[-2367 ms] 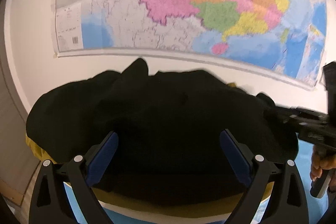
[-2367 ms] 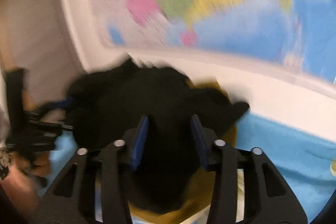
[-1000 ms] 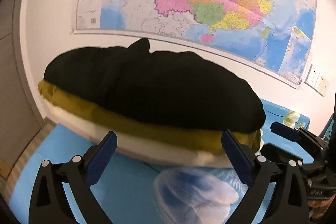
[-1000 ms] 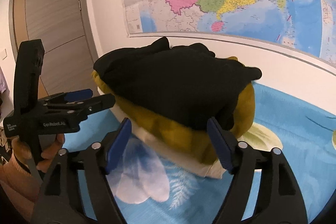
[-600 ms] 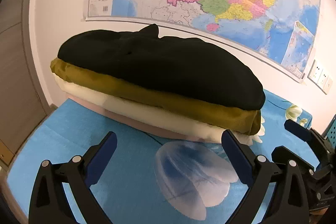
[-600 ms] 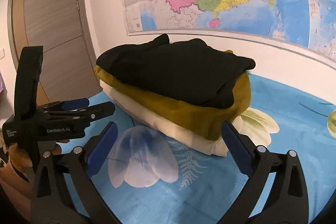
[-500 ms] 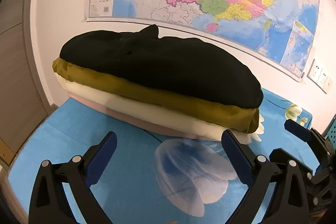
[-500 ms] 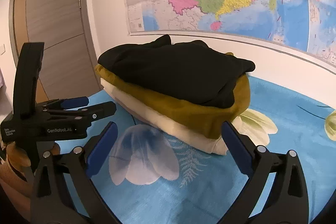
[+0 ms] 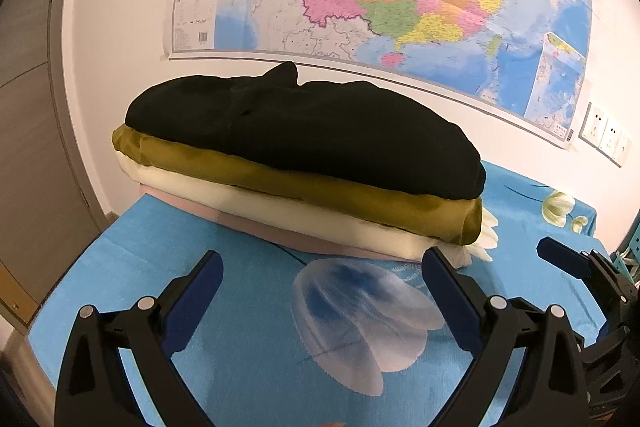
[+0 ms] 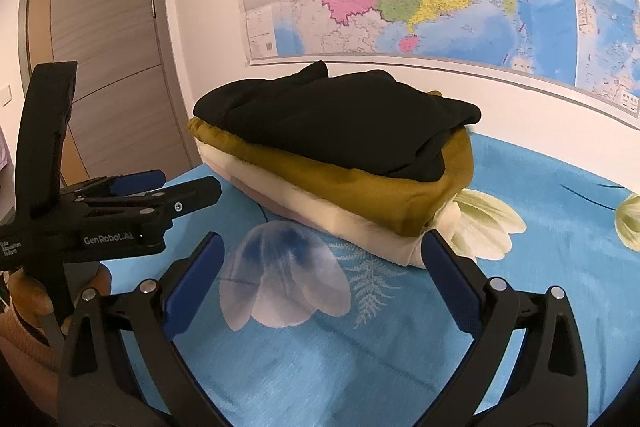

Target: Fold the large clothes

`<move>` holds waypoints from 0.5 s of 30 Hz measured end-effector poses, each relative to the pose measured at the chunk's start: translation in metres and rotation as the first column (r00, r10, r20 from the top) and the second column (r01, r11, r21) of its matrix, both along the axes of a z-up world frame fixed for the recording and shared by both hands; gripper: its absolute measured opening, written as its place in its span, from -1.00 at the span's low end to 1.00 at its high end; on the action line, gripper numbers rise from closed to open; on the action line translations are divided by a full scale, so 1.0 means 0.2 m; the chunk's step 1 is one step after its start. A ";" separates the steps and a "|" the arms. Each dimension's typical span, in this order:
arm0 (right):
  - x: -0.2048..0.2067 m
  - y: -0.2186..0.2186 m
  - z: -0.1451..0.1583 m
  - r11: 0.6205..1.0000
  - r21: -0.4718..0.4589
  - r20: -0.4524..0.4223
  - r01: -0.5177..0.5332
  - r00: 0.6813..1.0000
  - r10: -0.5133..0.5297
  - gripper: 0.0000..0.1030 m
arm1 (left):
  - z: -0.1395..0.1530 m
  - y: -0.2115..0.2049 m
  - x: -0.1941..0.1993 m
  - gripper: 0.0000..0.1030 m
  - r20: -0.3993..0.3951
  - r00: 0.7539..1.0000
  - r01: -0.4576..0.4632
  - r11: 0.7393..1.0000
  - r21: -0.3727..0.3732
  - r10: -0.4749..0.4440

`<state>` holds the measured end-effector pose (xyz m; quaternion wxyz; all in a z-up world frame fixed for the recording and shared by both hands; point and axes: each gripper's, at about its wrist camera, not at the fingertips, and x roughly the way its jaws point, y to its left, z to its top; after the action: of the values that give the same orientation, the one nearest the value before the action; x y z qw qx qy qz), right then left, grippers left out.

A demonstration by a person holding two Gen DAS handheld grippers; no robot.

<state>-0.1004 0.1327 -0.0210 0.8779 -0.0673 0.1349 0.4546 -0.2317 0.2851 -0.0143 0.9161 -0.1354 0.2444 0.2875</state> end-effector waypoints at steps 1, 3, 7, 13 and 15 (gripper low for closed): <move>0.00 0.00 0.00 1.000 -0.004 0.003 0.001 1.000 -0.001 0.89 | 0.00 0.00 0.00 0.87 0.001 1.000 0.000 1.000 0.001 0.000; -0.02 0.00 0.00 1.000 -0.006 0.011 0.009 1.000 -0.009 0.89 | 0.01 -0.01 -0.01 0.87 0.003 1.000 -0.006 1.000 0.005 0.006; -0.03 -0.01 0.00 1.000 0.002 0.010 0.006 1.000 -0.006 0.89 | 0.01 -0.01 -0.04 0.87 0.003 1.000 -0.011 1.000 0.013 0.011; -0.05 -0.01 -0.01 1.000 0.001 0.008 0.004 1.000 -0.005 0.89 | 0.01 -0.03 -0.05 0.87 -0.001 1.000 -0.008 1.000 0.030 0.008; -0.05 -0.02 -0.01 1.000 -0.001 0.013 0.011 1.000 -0.011 0.89 | 0.01 -0.04 -0.06 0.87 0.001 1.000 -0.009 1.000 0.030 0.009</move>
<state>-0.1109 0.1293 -0.0226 0.8812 -0.0699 0.1296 0.4492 -0.2431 0.2778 -0.0118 0.9168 -0.1230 0.2391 0.2953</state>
